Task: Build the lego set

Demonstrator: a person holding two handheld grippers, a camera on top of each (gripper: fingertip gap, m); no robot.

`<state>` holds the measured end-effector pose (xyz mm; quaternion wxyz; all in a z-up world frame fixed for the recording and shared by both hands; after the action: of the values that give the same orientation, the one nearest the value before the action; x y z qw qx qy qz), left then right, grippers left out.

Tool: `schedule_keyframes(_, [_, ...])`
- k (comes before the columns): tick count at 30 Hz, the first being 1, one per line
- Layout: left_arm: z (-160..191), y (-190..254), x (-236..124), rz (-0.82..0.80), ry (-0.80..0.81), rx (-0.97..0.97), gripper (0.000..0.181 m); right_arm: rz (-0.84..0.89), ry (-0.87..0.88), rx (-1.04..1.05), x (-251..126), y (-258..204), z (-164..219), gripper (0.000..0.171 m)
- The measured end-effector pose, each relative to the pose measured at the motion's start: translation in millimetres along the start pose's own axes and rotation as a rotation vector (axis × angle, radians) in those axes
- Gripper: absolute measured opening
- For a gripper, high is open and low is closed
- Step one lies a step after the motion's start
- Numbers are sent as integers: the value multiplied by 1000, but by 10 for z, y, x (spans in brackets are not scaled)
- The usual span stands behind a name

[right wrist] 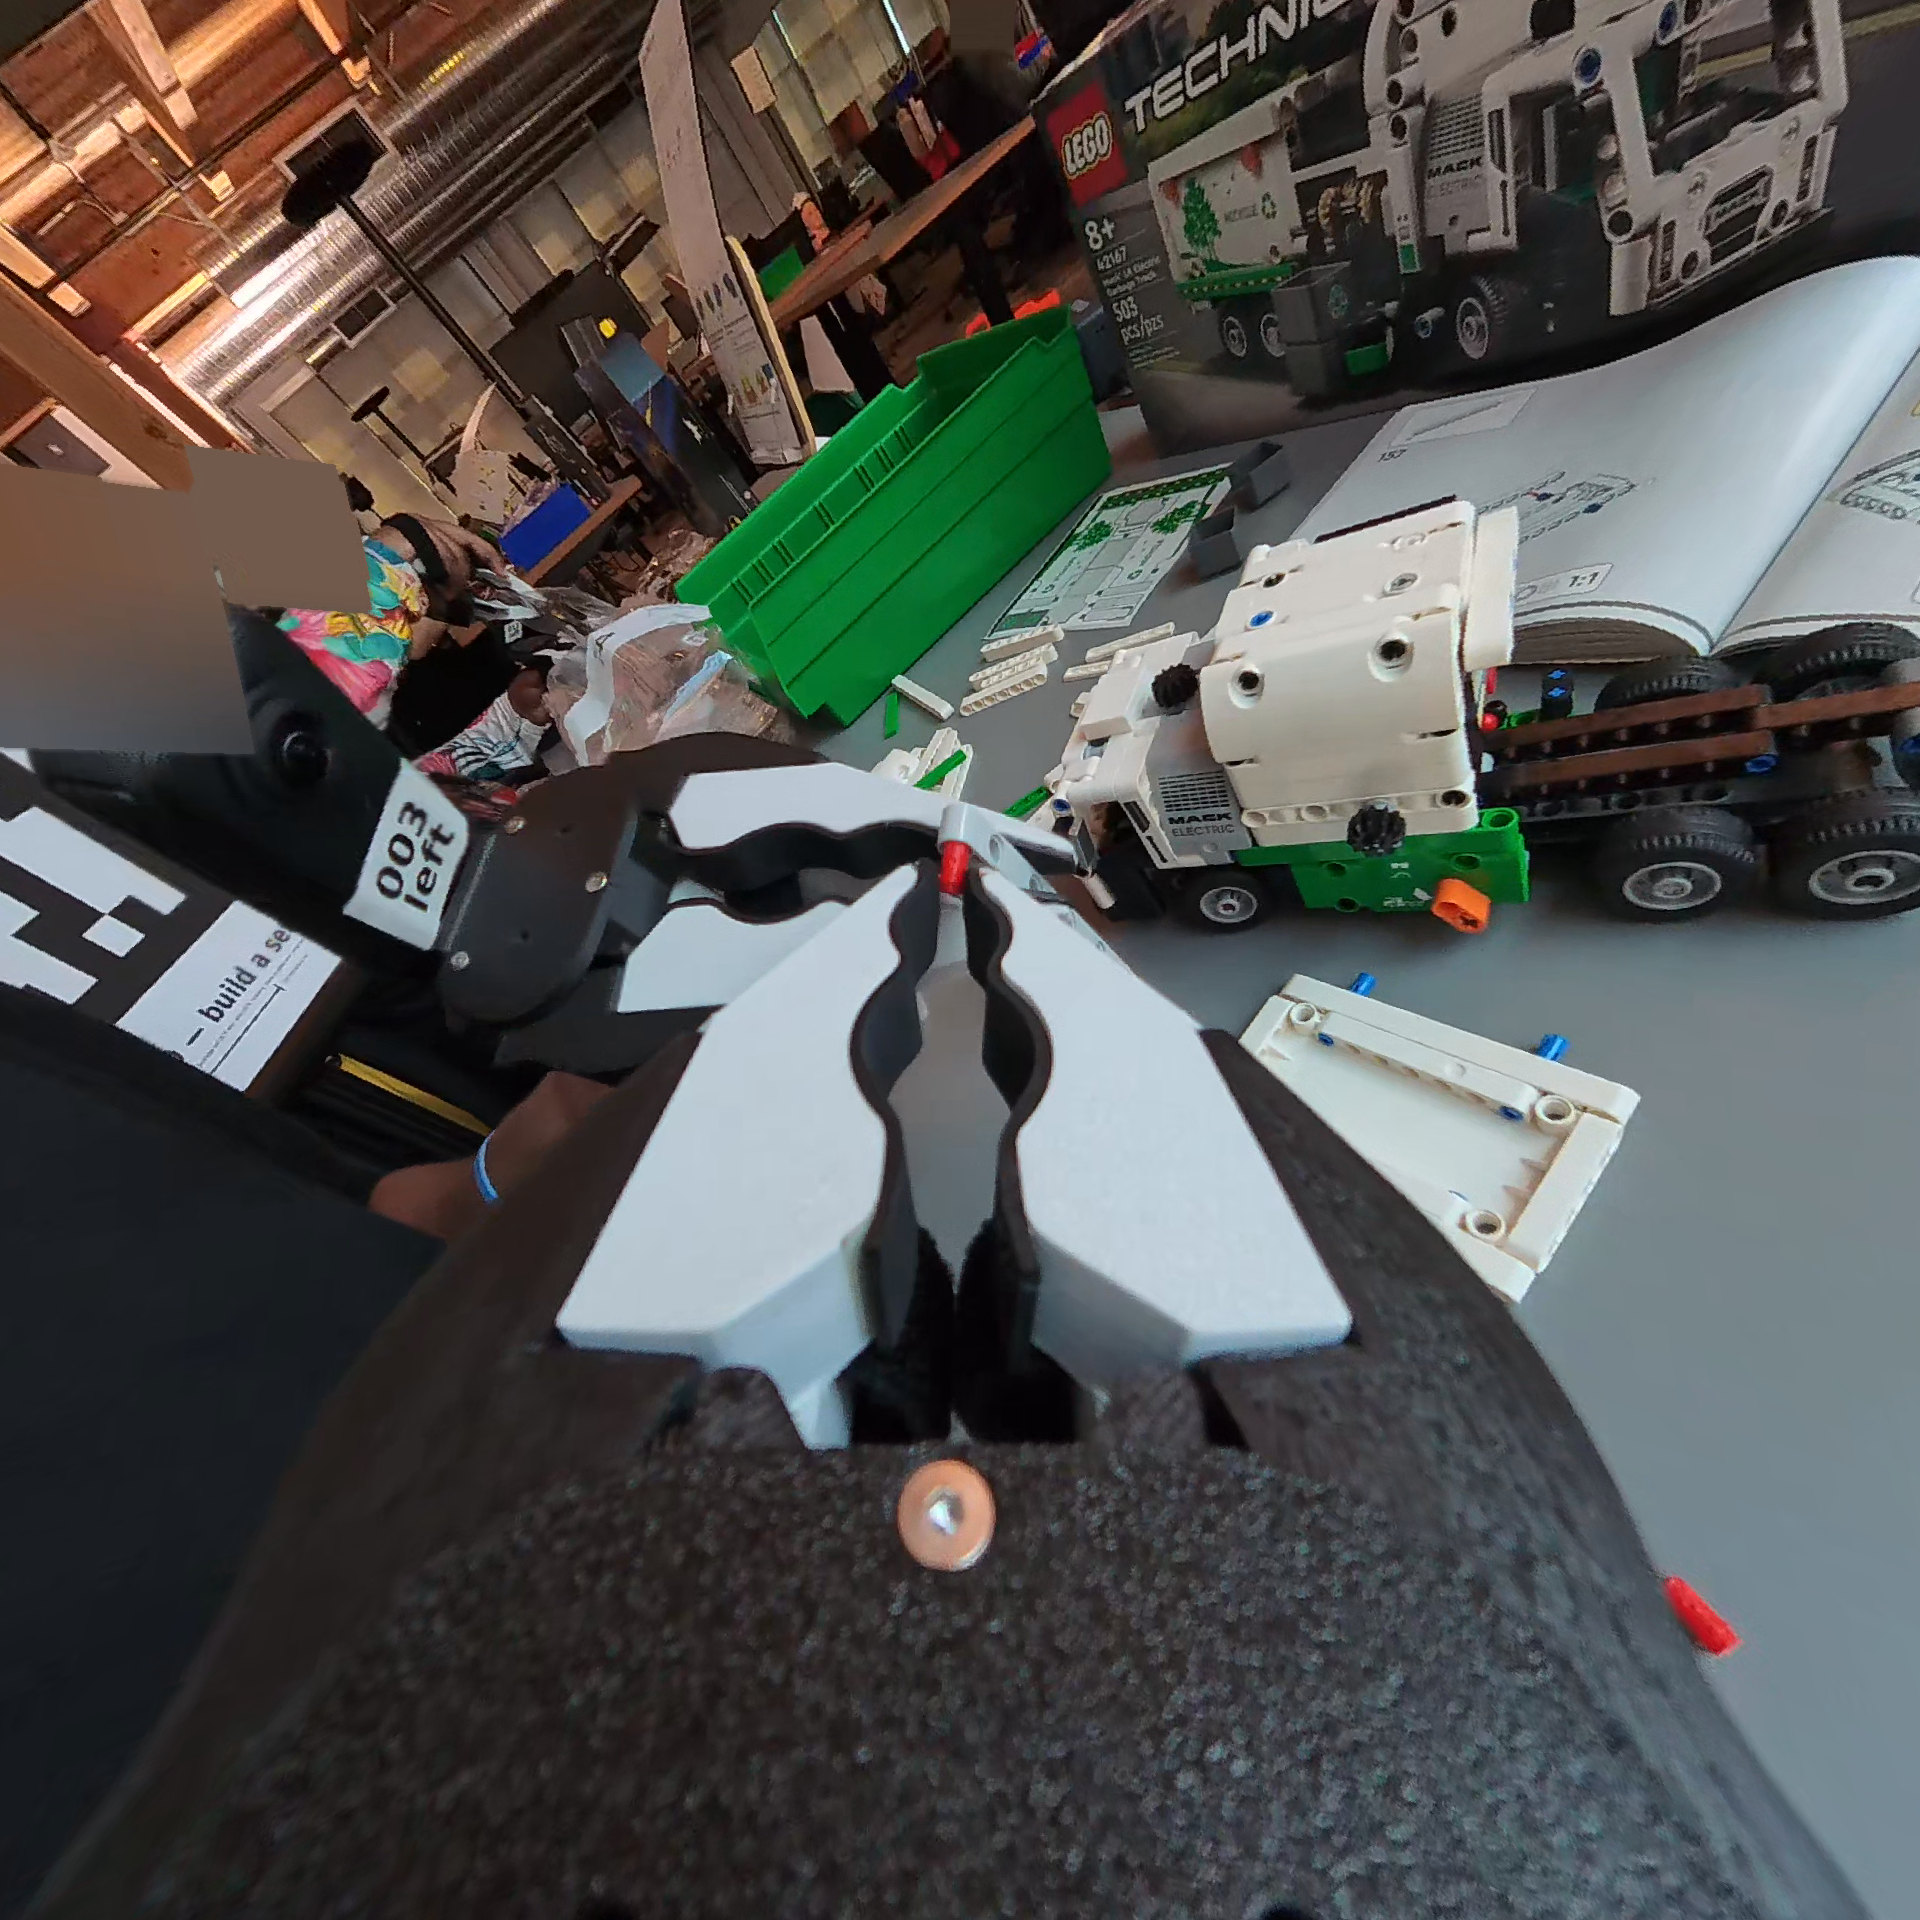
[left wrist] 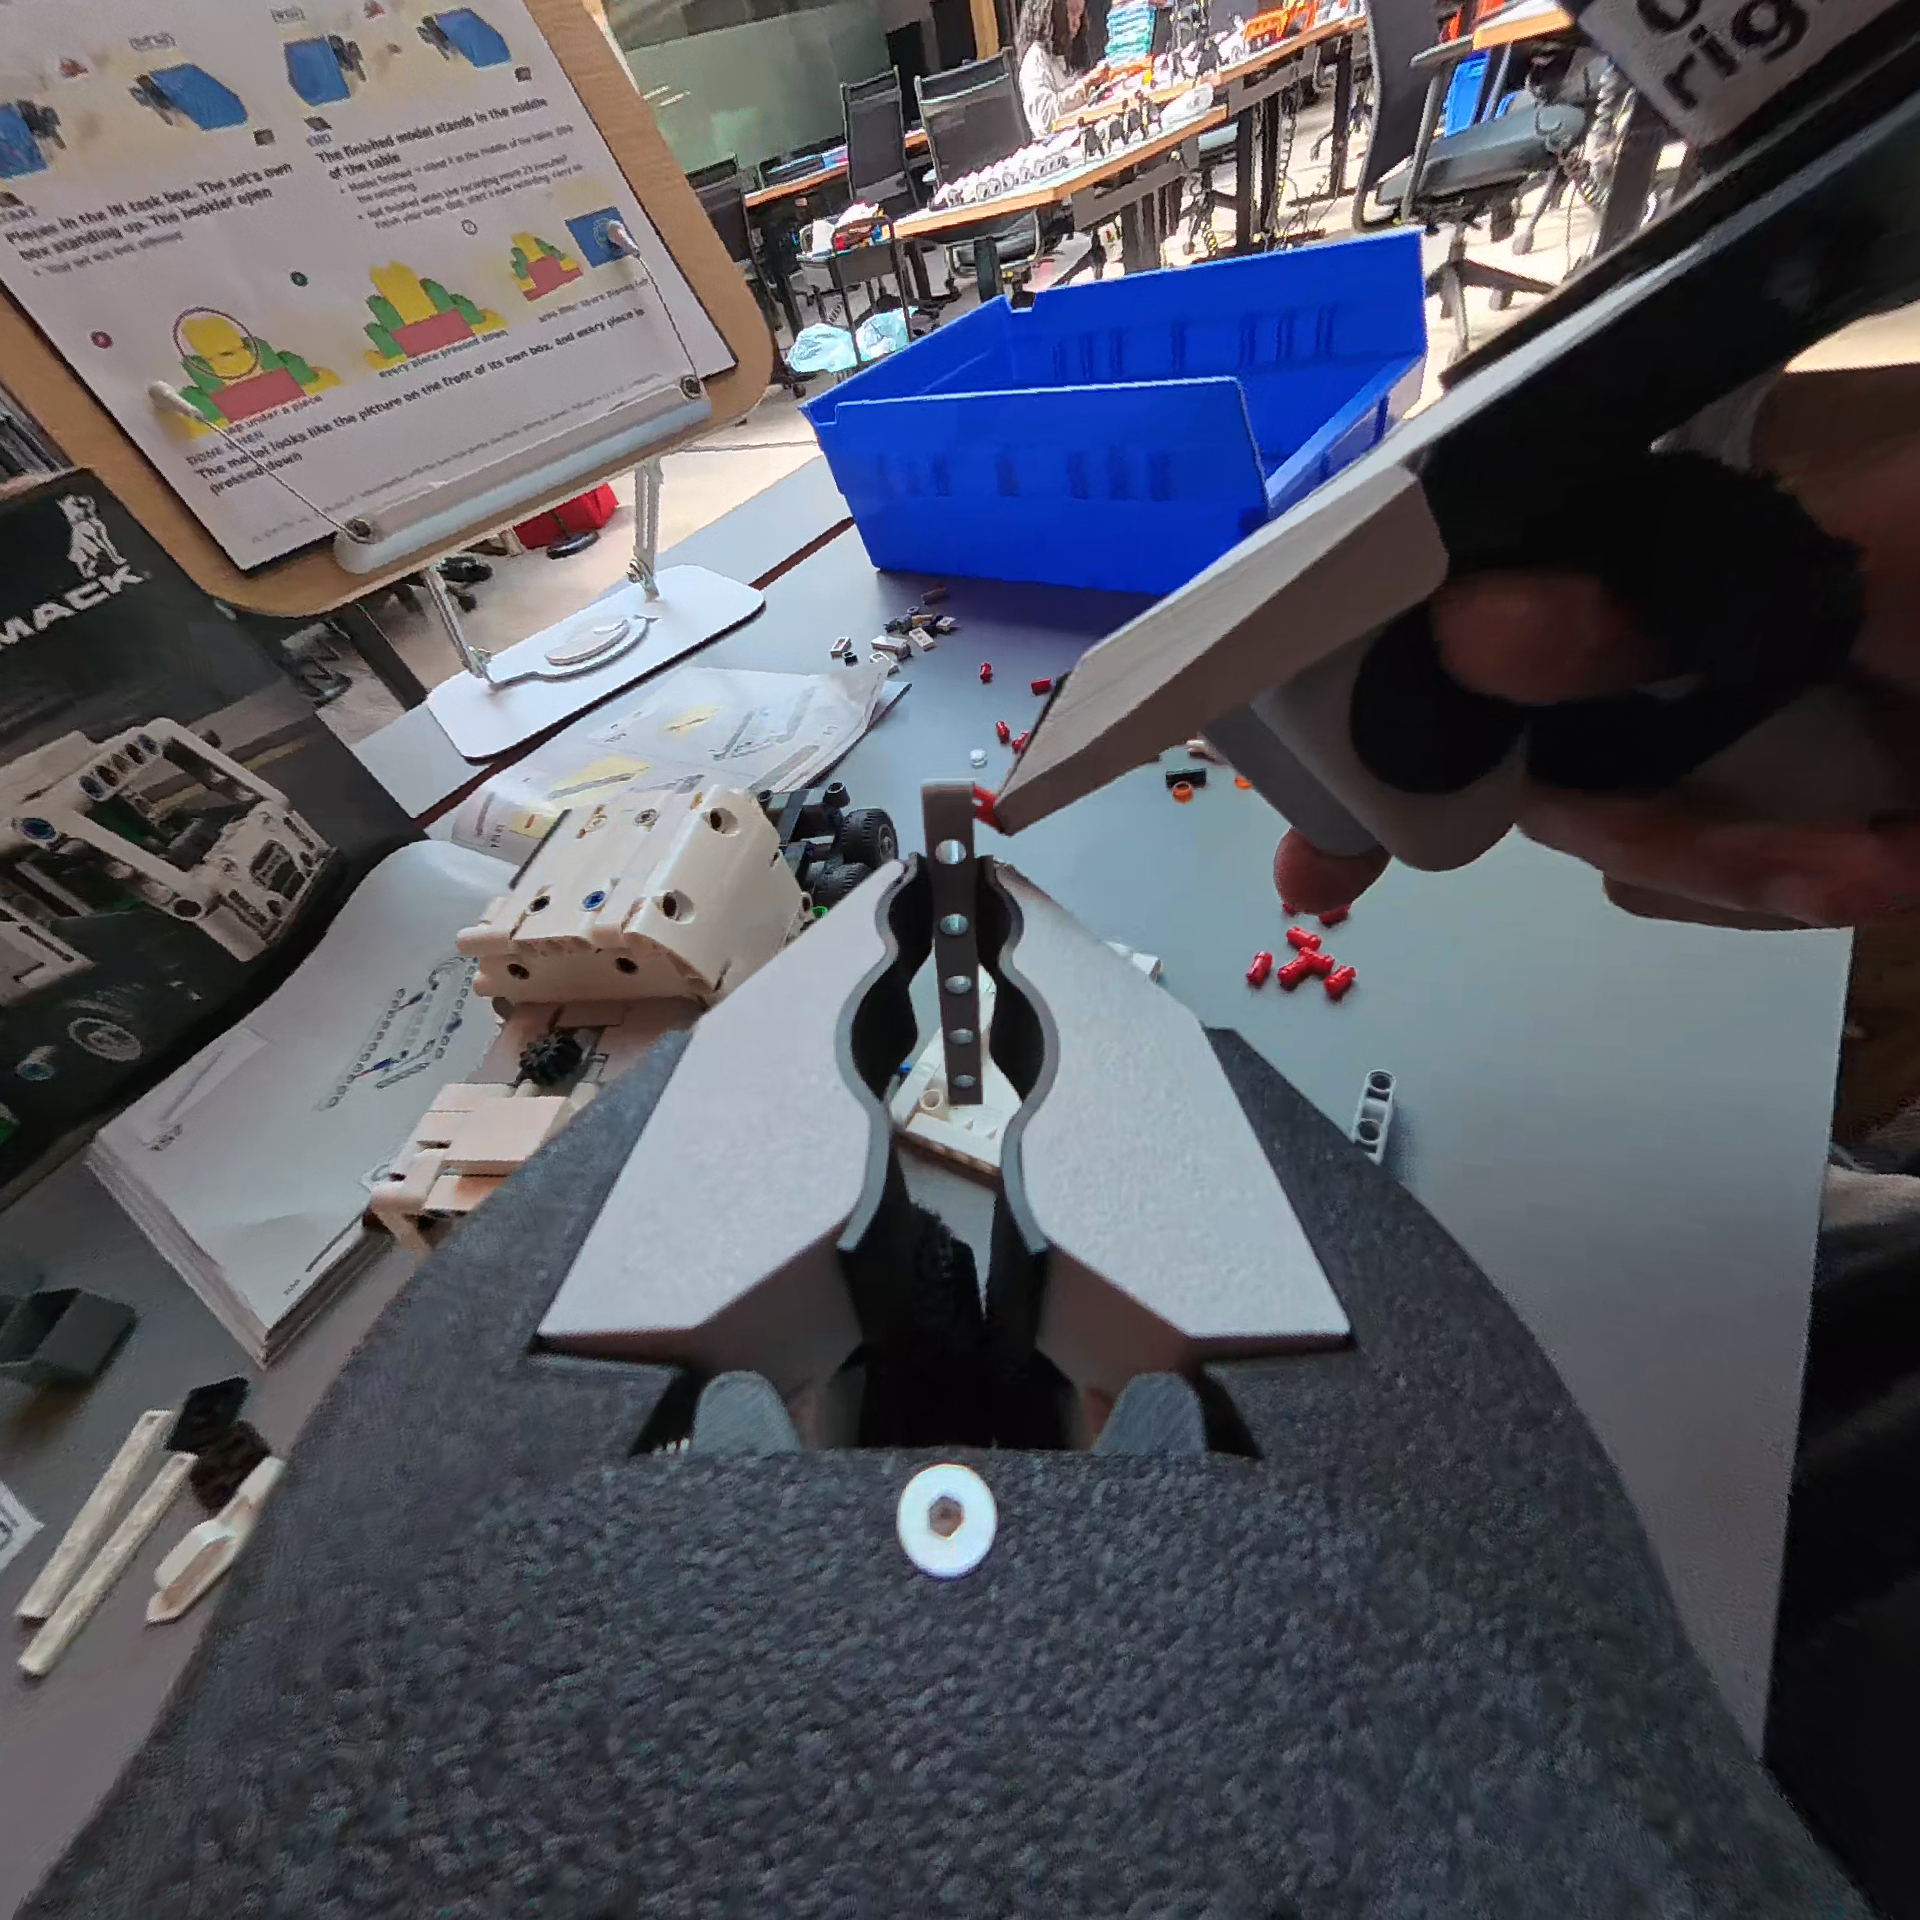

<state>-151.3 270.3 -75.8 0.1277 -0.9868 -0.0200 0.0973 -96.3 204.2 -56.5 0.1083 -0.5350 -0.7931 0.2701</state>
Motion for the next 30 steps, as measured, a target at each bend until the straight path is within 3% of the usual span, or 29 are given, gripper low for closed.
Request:
schedule_keyframes(10, [84,64,2,-189,-73,537,6,106,-149,-104,-5,27,98,3])
schedule_keyframes(15, [228,97,5,-177,-135,725,6,128,-210,-120,21,91,209,3])
schedule_keyframes(19, [278,104,7,-122,-173,646,6,115,-183,-109,31,124,257,3])
schedule_keyframes(30, [180,67,27,-44,-193,89,6,124,64,-205,34,74,200,3])
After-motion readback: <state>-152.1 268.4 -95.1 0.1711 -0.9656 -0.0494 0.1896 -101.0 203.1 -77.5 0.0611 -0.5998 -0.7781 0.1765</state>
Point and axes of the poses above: each gripper's, where its closed fingertips meet, x out along the fingers, z out of its underside, y = z × x across the jaws, the point moved 6 cm from there along -x, back along the fingers, and after that the axes turned 10 degrees about -z, right-handed, at the moved point
